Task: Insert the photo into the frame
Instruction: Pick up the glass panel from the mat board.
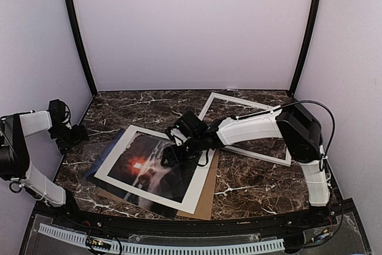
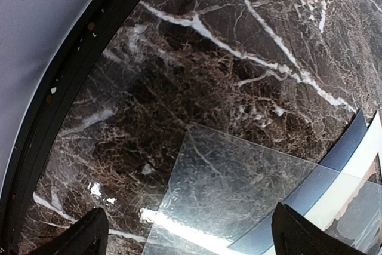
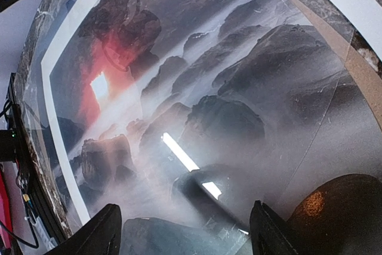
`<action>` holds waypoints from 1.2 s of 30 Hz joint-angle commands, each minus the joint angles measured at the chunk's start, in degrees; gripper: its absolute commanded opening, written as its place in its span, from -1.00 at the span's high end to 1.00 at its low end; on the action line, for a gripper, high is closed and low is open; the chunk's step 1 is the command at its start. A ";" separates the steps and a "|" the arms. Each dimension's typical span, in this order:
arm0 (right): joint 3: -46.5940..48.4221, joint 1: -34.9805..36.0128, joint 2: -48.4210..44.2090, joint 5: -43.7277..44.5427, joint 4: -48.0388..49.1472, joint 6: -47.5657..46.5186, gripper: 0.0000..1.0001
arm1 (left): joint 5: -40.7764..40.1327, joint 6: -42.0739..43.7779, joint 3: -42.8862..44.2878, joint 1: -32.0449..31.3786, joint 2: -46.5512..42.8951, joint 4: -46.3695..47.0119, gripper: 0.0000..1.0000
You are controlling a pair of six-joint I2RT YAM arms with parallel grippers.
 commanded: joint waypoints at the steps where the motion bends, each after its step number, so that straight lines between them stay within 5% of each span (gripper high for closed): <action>1: 1.92 0.05 0.98 -0.03 0.62 2.55 -0.49 | 1.04 1.31 -1.70 1.20 1.10 0.02 -0.96; 36: 0.23 -0.72 2.83 4.88 1.13 9.07 -0.56 | 19.44 1.19 -4.61 1.29 6.98 2.47 -0.71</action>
